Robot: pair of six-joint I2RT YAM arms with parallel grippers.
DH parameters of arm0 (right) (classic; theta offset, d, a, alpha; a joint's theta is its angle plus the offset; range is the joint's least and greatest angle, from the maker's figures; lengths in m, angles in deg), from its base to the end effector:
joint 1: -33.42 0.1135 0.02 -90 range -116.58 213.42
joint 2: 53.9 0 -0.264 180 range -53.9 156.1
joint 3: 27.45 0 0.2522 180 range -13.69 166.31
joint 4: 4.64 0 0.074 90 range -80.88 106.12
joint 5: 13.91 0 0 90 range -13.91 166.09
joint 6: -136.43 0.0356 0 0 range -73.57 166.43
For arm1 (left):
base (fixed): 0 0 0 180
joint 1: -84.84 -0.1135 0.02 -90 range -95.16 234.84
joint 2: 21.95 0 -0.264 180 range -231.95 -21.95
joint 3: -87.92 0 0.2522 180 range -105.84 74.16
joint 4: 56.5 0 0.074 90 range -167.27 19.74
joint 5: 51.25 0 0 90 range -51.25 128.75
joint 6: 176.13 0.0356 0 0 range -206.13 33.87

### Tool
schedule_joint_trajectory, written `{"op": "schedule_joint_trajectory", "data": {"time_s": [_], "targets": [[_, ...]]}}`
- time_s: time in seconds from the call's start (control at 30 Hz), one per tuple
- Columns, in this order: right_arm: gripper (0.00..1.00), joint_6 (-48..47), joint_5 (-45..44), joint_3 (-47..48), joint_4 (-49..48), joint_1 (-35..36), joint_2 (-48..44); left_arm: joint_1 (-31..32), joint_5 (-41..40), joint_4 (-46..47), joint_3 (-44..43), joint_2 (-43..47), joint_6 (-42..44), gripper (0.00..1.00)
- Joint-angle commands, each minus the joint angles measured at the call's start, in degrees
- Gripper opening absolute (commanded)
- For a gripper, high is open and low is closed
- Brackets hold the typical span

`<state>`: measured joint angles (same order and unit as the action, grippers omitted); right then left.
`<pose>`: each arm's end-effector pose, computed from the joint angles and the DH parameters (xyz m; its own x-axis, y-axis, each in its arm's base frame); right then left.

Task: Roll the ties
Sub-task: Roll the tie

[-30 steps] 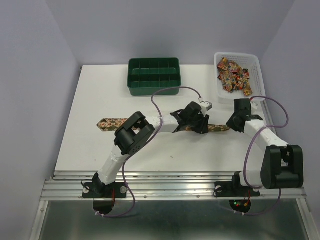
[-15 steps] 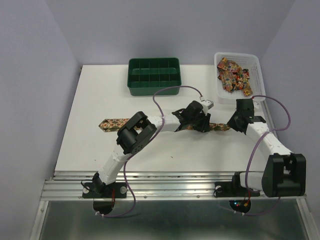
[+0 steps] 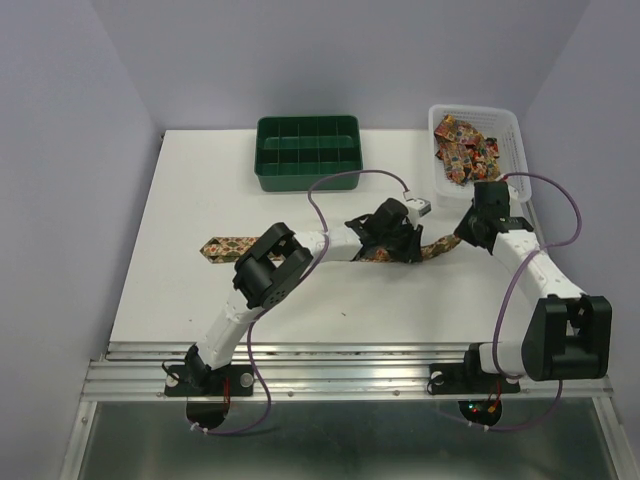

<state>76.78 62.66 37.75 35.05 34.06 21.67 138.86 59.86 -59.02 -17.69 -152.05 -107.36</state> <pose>0.2721 -0.0052 0.2405 -0.5918 0.4849 -0.6440 0.5067 0.8451 0.1707 0.2922 -0.4243 0.1622 -0.5903 0.2381 -0.7712 0.7828 0.4019 -0.4751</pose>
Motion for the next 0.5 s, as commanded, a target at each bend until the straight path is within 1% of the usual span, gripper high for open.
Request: {"op": "schedule_joint_trajectory", "data": {"time_s": [0.0,0.17,0.23,0.47], "targets": [[0.01,-1.96,1.21,2.09,-2.73,-0.38,-1.83,0.3,2.1,0.27,-4.3,2.22,-0.47,0.23],[0.01,-2.4,2.18,0.77,-3.43,-0.38,-3.15,0.38,4.11,0.8,-7.37,0.47,-1.7,0.22],[0.01,-2.22,1.57,0.5,-3.35,-0.38,-3.06,0.47,4.73,0.88,-9.03,-0.5,-2.06,0.2],[0.01,-1.78,2.0,-0.64,-3.52,-0.47,-3.06,0.82,2.81,0.88,-14.05,-5.32,-3.2,0.17]]}}
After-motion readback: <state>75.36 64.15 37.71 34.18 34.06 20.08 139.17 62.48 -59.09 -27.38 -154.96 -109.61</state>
